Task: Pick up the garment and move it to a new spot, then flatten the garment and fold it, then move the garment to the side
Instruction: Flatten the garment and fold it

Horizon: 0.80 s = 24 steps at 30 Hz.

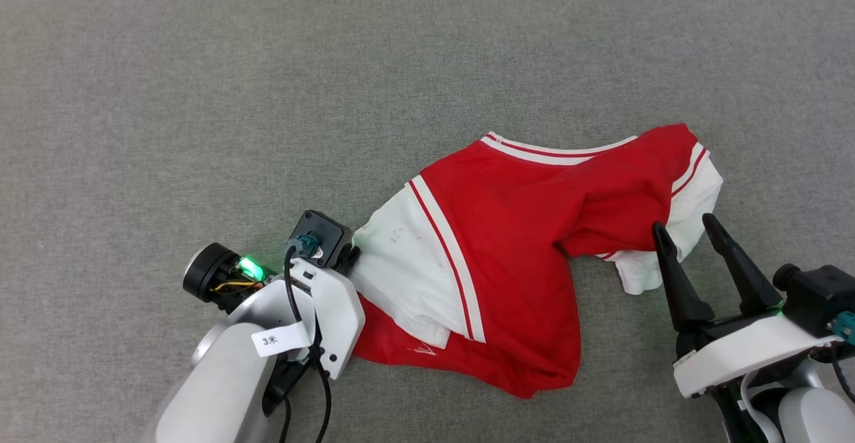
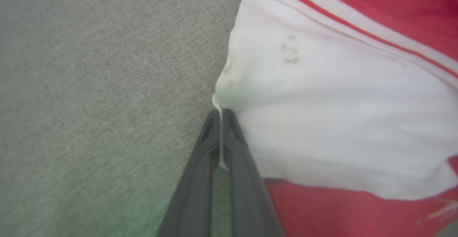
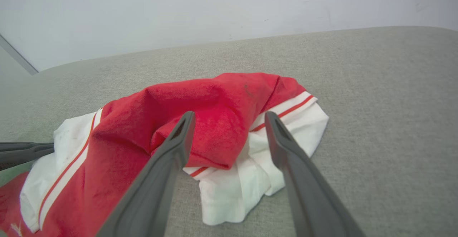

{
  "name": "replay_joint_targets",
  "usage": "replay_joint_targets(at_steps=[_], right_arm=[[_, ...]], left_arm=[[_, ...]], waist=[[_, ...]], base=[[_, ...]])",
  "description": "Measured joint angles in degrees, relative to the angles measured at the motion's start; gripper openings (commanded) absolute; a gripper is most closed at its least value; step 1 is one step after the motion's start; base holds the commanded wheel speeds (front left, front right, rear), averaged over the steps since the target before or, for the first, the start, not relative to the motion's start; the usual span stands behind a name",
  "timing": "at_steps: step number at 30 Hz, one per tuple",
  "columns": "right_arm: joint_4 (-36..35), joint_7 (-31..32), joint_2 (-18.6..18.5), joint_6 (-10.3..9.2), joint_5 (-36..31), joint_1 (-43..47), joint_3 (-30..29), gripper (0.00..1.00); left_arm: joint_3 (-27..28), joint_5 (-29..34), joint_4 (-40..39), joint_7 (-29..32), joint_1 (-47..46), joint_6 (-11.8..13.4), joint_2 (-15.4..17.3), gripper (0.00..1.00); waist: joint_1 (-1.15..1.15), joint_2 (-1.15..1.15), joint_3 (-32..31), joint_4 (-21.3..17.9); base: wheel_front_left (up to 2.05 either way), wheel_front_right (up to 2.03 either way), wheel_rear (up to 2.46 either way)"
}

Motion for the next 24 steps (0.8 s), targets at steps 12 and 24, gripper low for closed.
replay_joint_targets(at_steps=[12, 24], right_arm=[[2.8, 0.4, 0.5, 0.0, -0.1, 0.1, 0.7, 1.0], [6.0, 3.1, 2.4, 0.0, -2.0, 0.1, -0.8, 1.0]], left_arm=[[4.1, -1.4, -1.1, -9.6, 0.8, 3.3, 1.6, 0.0], [11.5, -4.5, -4.2, -10.1, -1.0, 5.2, 7.2, 0.0]], waist=[[0.0, 0.0, -4.6, 0.7], [0.0, 0.0, -5.7, -0.5]], base=[[0.0, 0.0, 0.0], [0.0, 0.0, 0.0]])
